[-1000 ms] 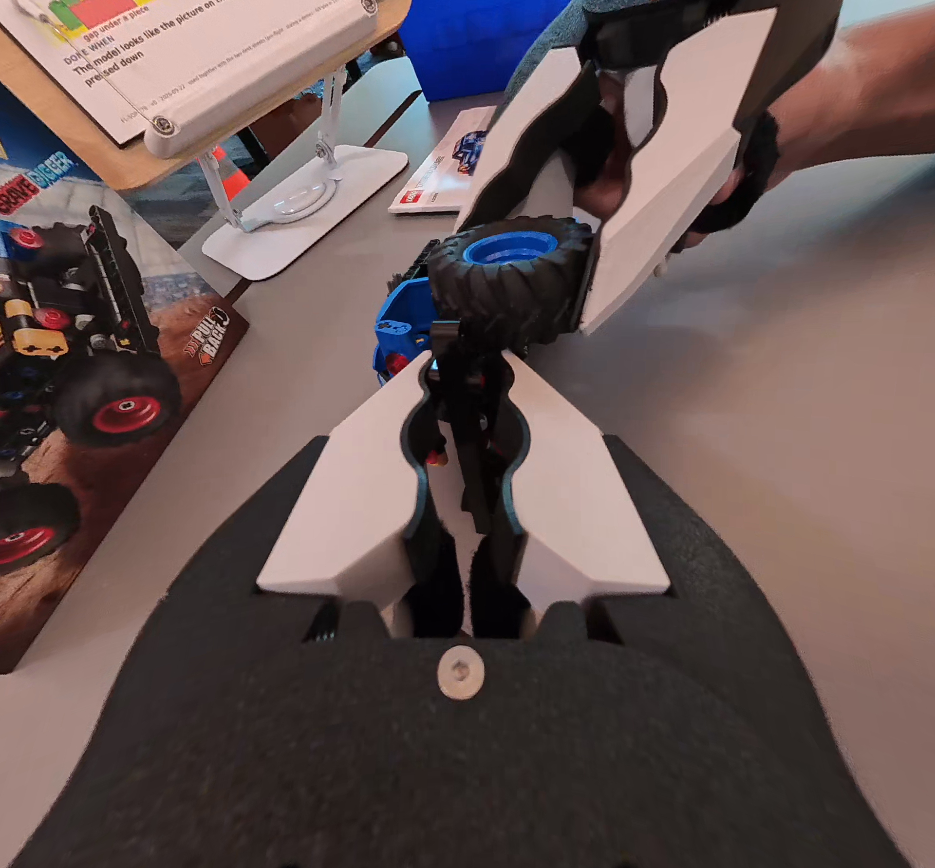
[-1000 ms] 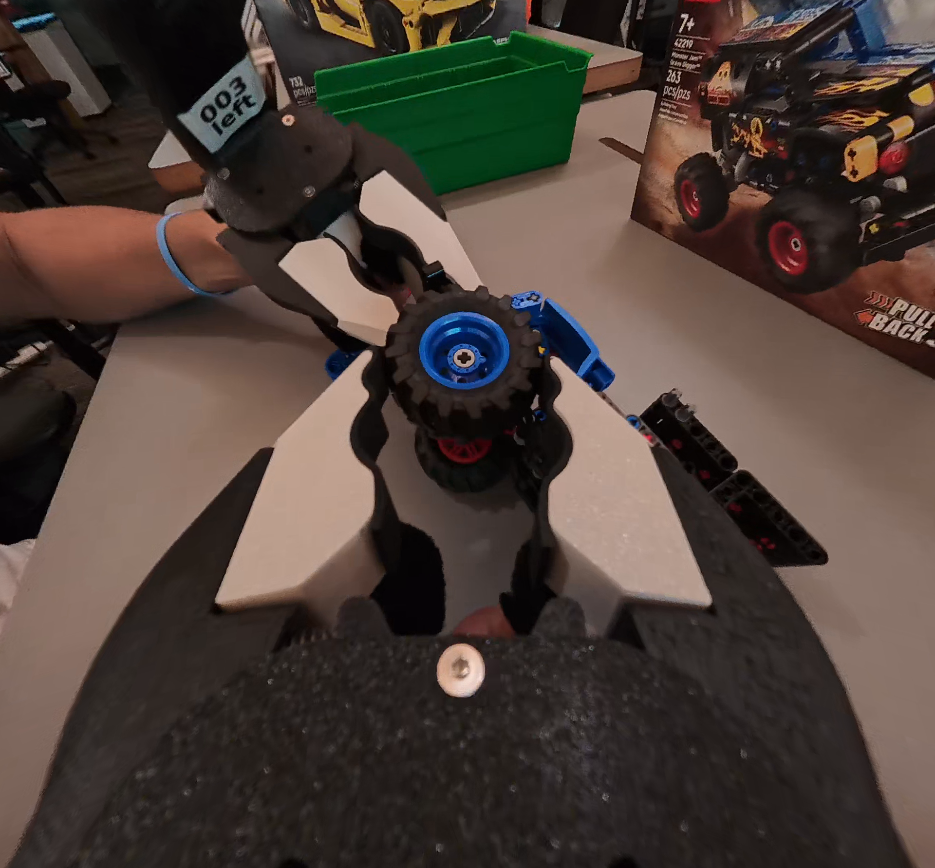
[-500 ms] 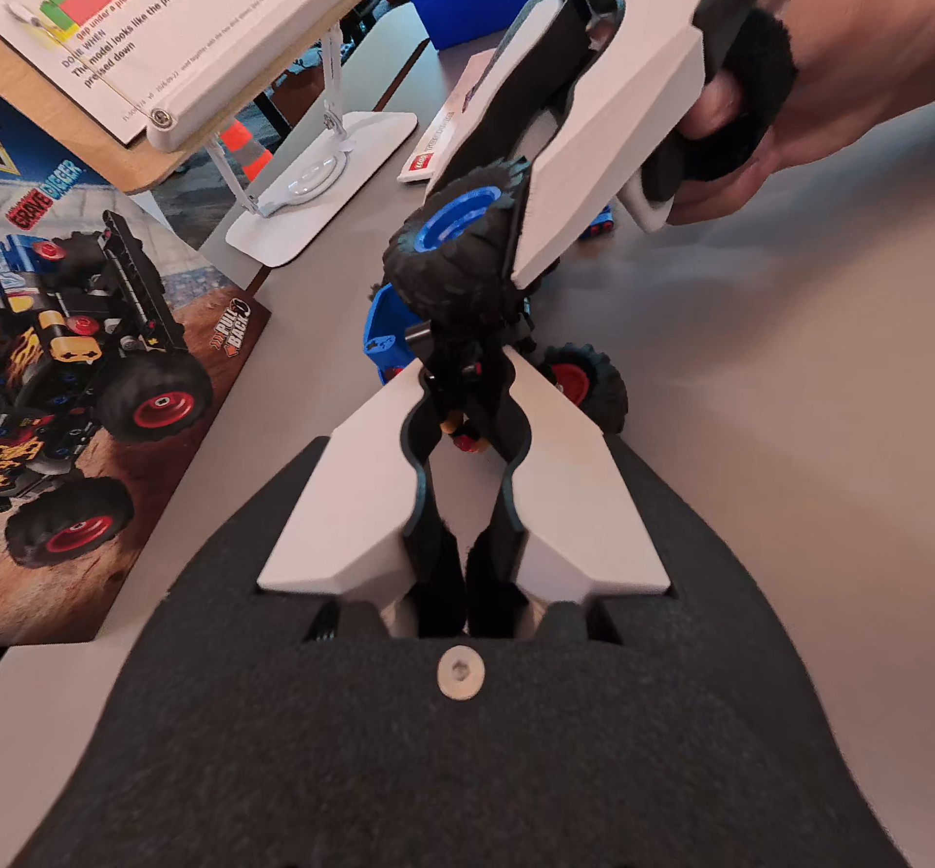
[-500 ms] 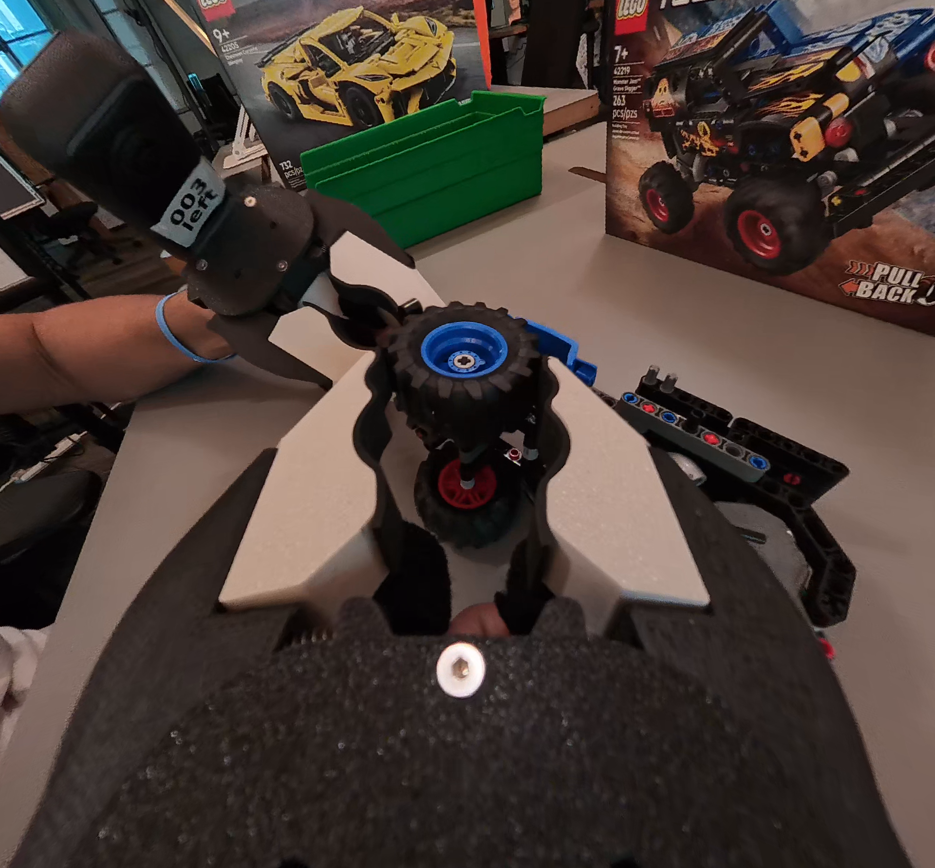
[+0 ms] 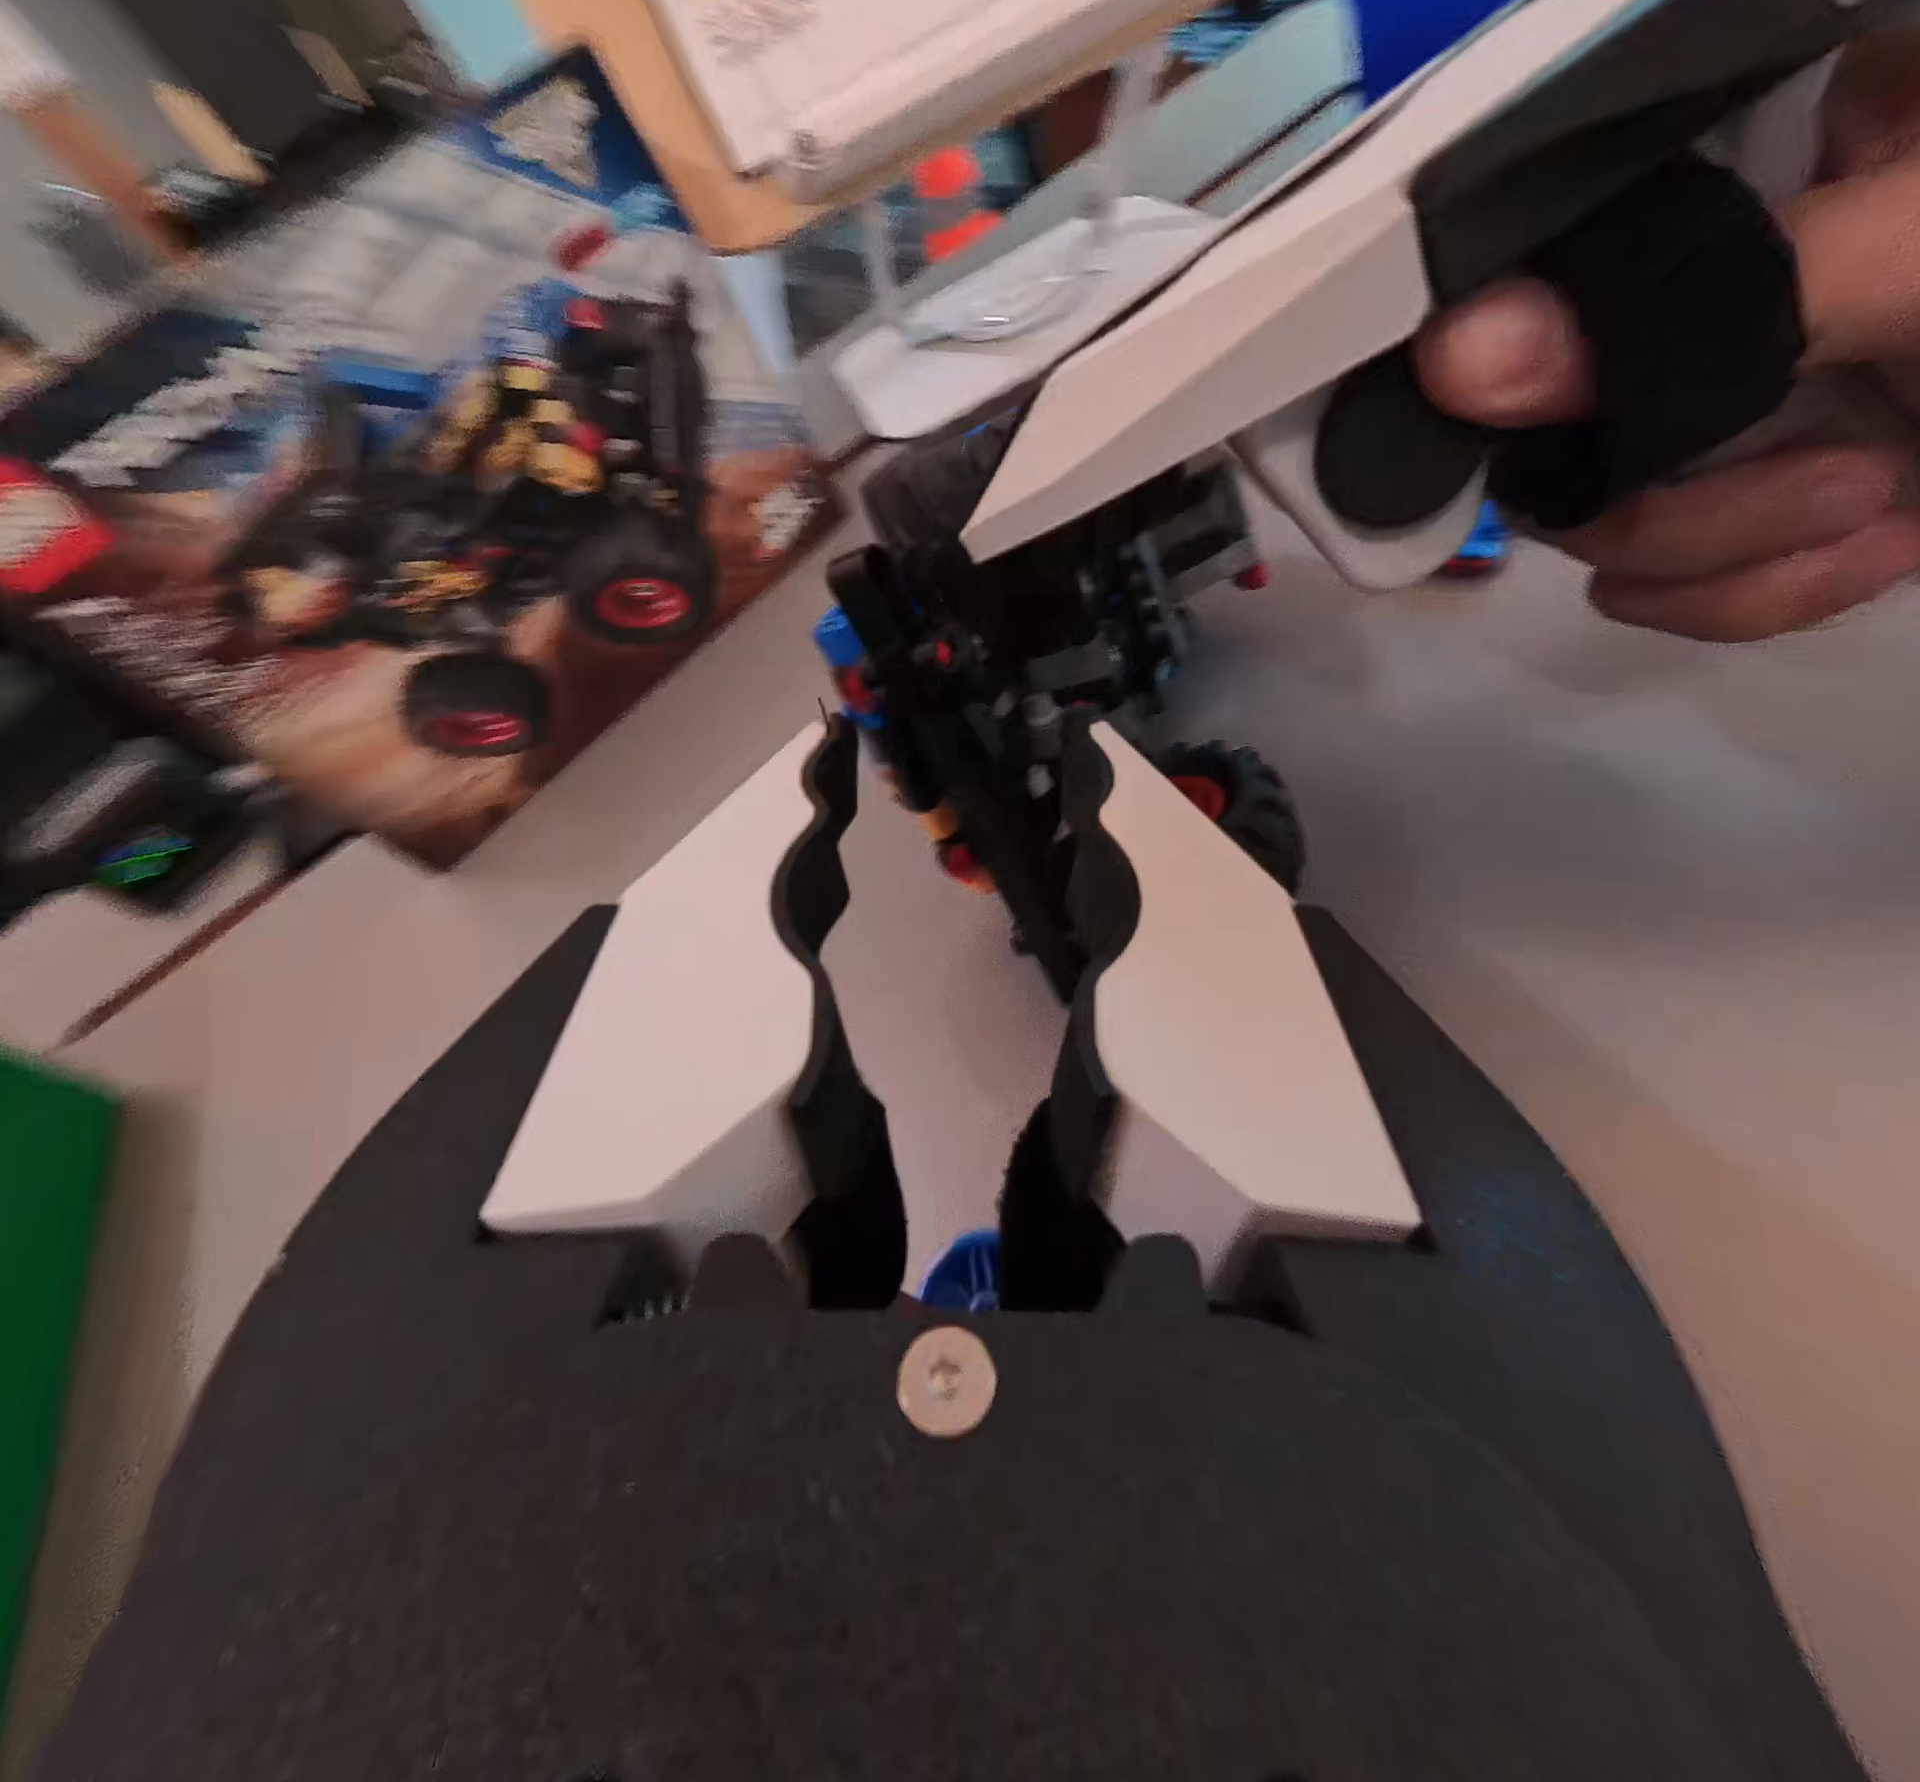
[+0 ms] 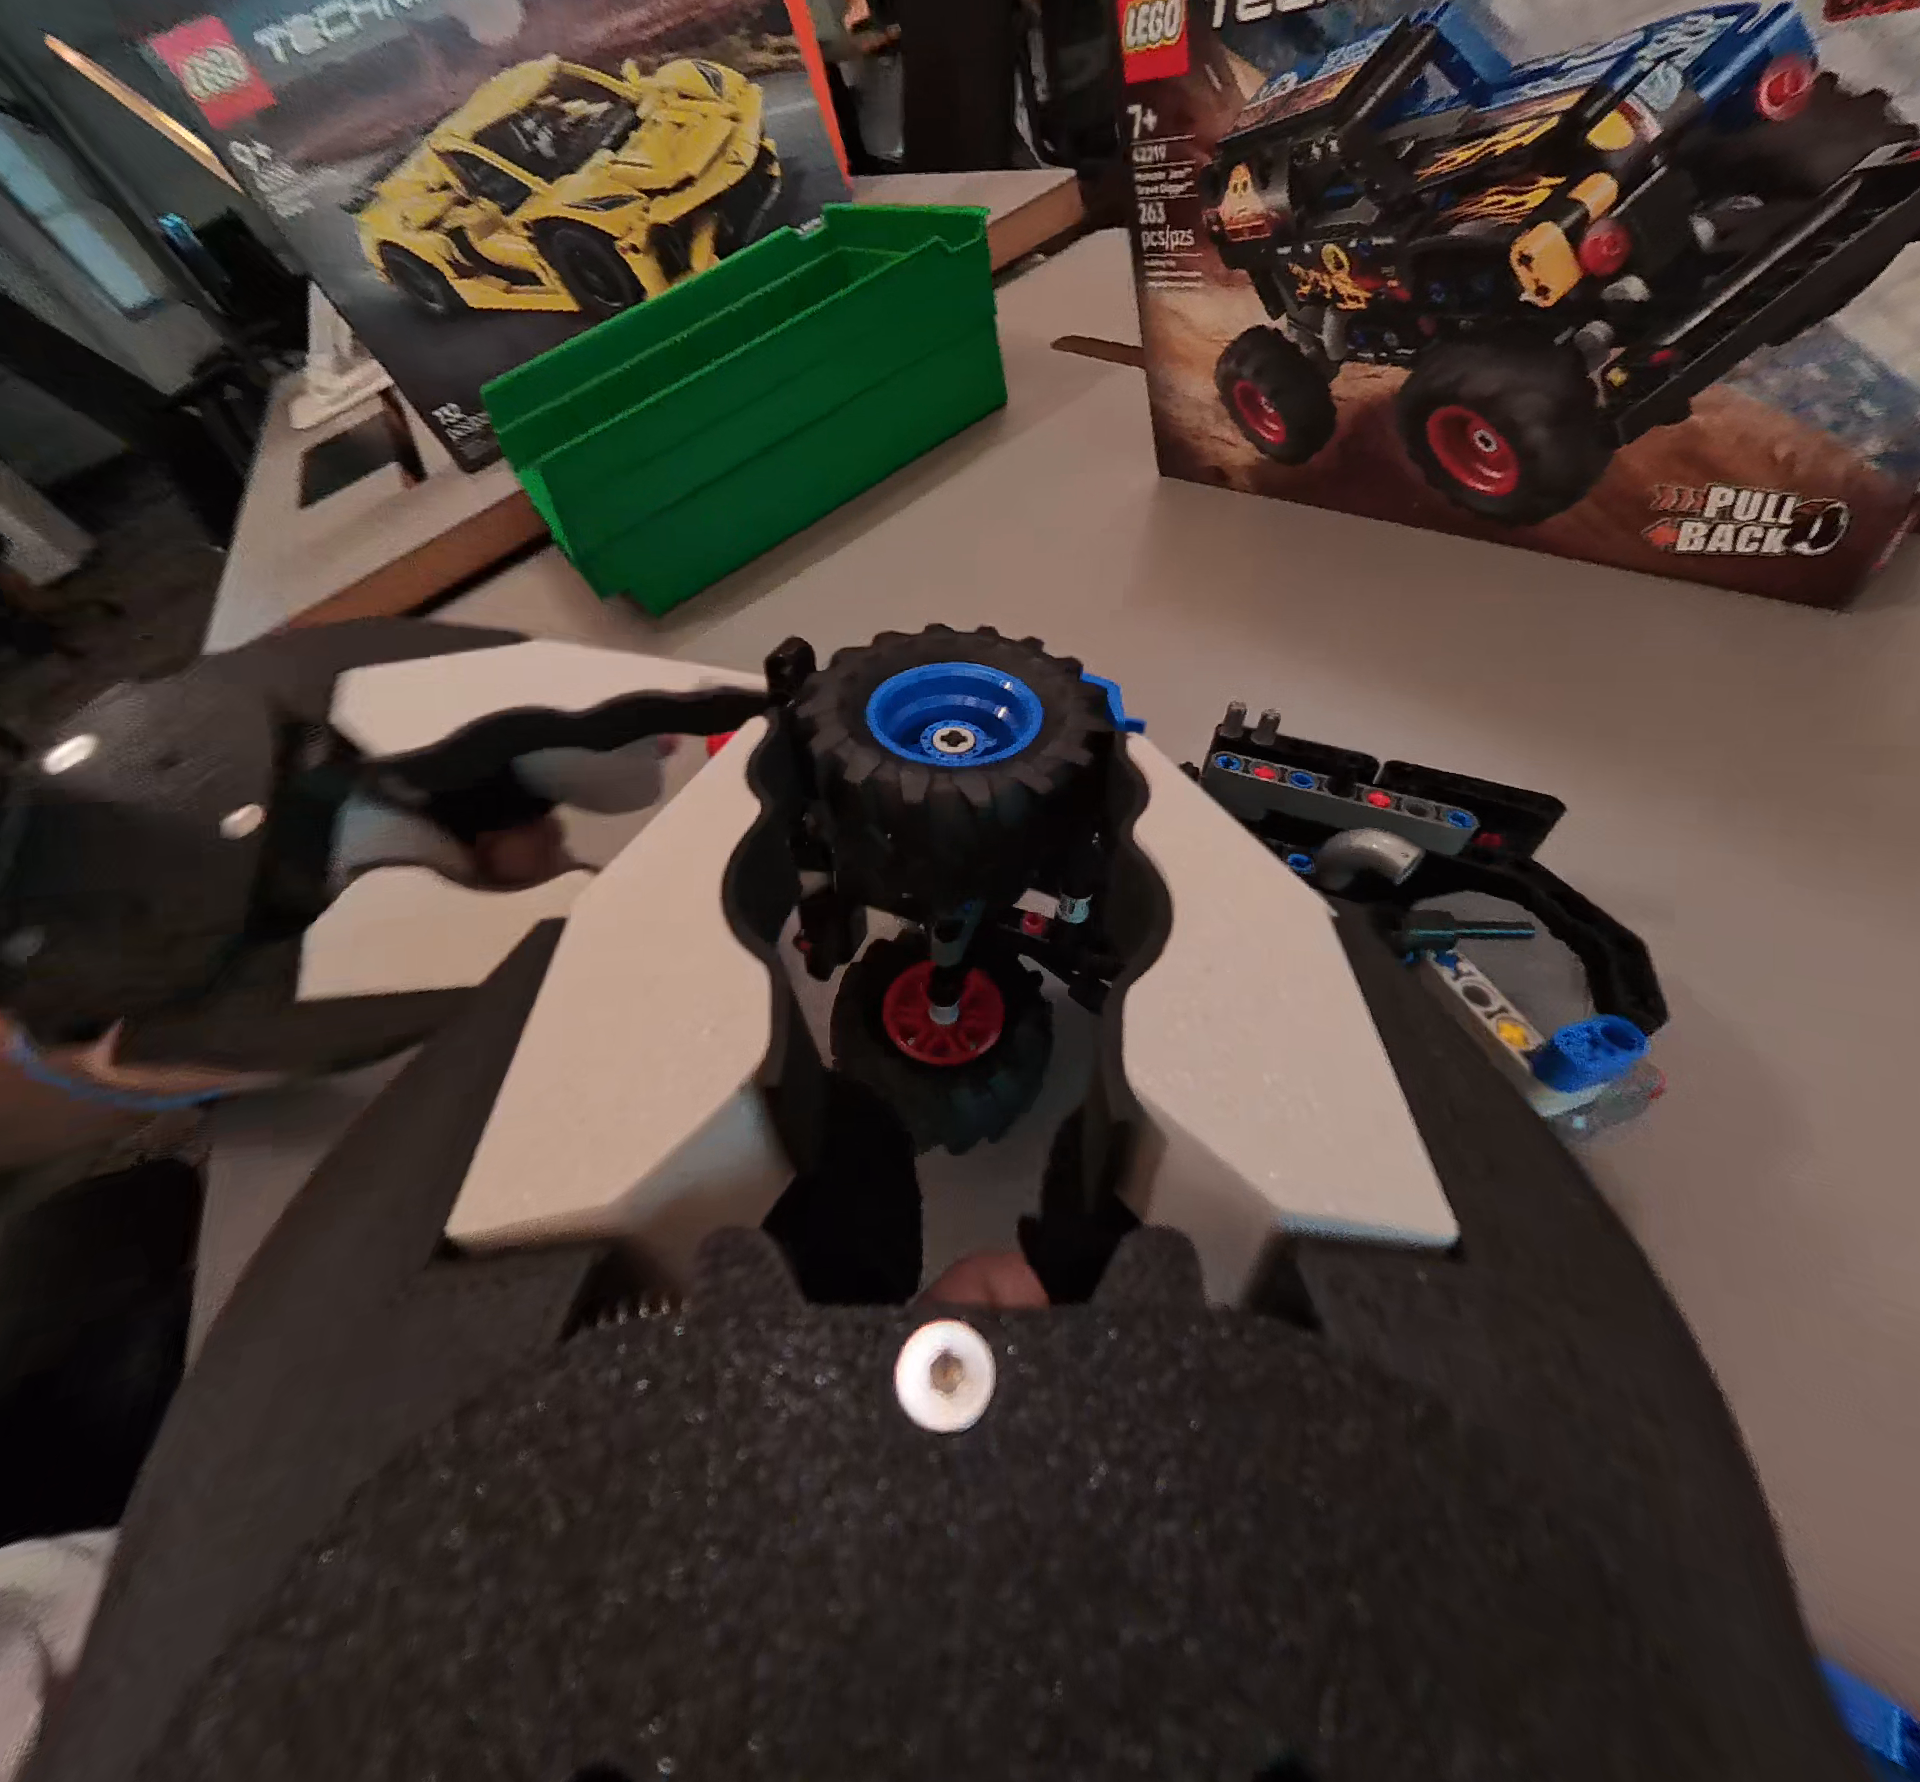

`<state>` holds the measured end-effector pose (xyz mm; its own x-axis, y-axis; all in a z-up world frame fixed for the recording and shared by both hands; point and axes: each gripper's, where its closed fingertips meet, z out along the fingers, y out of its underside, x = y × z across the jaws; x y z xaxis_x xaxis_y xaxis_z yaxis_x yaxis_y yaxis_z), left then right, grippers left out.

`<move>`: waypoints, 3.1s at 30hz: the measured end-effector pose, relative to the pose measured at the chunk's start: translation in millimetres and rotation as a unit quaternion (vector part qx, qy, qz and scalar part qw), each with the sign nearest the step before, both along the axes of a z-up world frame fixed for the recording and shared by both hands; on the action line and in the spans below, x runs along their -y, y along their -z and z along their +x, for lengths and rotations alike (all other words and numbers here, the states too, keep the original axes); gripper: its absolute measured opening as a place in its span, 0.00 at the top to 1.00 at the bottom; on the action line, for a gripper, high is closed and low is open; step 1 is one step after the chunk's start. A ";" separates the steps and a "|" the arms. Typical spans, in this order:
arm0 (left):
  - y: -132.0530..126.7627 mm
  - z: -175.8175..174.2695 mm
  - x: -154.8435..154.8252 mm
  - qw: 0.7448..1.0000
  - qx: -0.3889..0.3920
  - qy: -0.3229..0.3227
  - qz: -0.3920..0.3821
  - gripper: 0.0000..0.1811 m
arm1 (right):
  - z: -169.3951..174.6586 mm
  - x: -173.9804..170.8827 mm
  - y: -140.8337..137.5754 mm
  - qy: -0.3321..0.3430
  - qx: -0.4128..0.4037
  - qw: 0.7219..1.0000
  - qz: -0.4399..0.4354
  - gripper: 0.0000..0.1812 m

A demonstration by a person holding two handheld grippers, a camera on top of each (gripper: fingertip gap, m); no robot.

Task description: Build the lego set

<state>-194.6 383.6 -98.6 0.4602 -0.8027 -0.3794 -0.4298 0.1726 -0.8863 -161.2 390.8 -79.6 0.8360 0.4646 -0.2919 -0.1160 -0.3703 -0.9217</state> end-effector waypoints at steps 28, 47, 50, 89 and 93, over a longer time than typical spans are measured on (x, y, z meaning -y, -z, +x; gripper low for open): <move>22.0 1.5 -42.7 0.997 -0.058 -0.046 0.037 0.96 | -38.0 -21.1 -2.6 -0.059 0.026 0.997 -0.031 0.67; 39.1 17.8 -37.1 0.997 -0.035 0.061 0.008 0.96 | -27.9 -25.2 5.4 -0.127 0.026 0.992 -0.009 0.69; 37.4 17.1 -37.6 0.998 -0.030 0.059 0.011 0.96 | -28.4 -24.6 2.8 -0.127 0.032 0.991 -0.002 0.69; 44.6 21.3 -37.6 0.996 -0.038 0.070 -0.028 0.95 | -33.1 -29.3 18.7 -0.166 0.140 0.976 0.035 0.68; 45.3 21.2 -38.4 0.997 -0.040 0.067 -0.028 0.95 | -32.3 -30.4 19.3 -0.167 0.135 0.976 0.032 0.68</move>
<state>-173.4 422.0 -143.9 0.3178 -0.8758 -0.3632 -0.4757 0.1841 -0.8601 -193.5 421.2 -98.9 0.6770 0.7347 -0.0438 0.2518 -0.2872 -0.9242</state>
